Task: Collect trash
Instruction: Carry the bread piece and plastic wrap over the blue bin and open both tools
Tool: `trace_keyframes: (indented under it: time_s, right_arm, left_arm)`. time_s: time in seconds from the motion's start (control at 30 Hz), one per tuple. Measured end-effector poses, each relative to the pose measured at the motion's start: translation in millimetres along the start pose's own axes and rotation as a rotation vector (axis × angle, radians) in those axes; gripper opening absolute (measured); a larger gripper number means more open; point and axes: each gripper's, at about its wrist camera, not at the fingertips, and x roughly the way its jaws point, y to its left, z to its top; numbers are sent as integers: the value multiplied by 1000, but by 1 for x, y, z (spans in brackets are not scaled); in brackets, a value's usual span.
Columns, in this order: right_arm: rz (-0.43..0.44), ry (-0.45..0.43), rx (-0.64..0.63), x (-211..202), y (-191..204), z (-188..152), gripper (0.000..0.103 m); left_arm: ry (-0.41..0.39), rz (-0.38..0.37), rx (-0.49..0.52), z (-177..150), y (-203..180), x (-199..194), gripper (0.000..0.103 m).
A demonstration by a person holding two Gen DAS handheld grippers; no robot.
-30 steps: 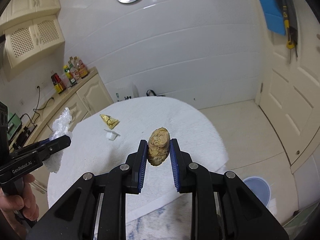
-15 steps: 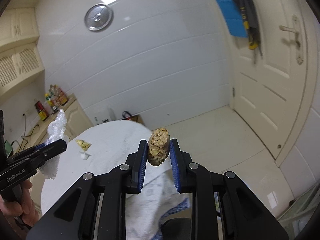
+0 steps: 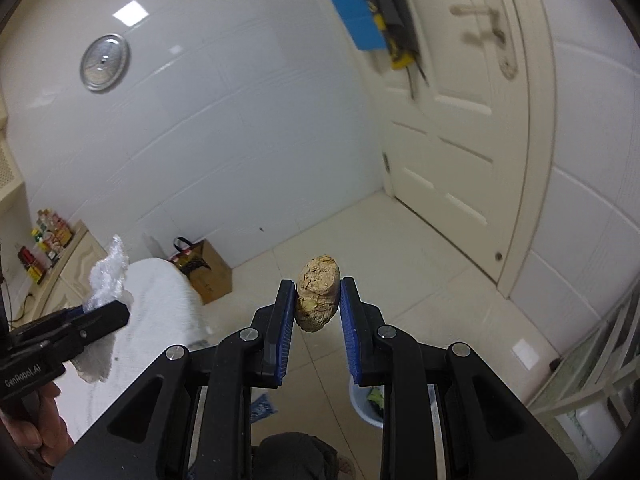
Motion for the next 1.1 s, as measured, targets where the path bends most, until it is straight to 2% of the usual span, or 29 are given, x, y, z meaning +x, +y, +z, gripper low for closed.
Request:
trace_keyframes:
  time_s: [0.2, 0.43, 0.77, 0.8, 0.83, 0.87, 0.9, 0.93, 0.97, 1.0, 1.1]
  right_arm:
    - [-22, 104, 81, 49, -45, -18, 23]
    - [-24, 200, 164, 97, -80, -35, 23]
    - [-17, 272, 261, 138, -111, -46, 25]
    - [-16, 277, 269, 140, -113, -47, 25]
    - [-16, 277, 278, 143, -117, -45, 25]
    - [-20, 275, 289, 143, -117, -45, 26]
    - [-27, 274, 300, 142, -118, -47, 33]
    - [-31, 276, 312, 142, -120, -47, 40]
    - [-32, 274, 327, 140, -123, -48, 57]
    - [-31, 271, 333, 140, -125, -49, 67]
    - [-39, 254, 335, 134, -125, -49, 71]
  left_arm:
    - [148, -38, 40, -1, -18, 72, 24]
    - [278, -60, 53, 12, -25, 146, 24]
    - [376, -39, 35, 37, -16, 221, 28]
    - [380, -34, 36, 40, -20, 228, 35]
    - [390, -29, 39, 44, -21, 234, 52]
    - [392, -21, 41, 50, -27, 242, 63]
    - [381, -4, 44, 54, -27, 244, 80]
    - [359, 17, 48, 56, -29, 244, 92]
    - [343, 21, 51, 58, -31, 243, 94]
    - [338, 21, 51, 56, -34, 241, 95]
    - [335, 29, 44, 51, -37, 234, 95]
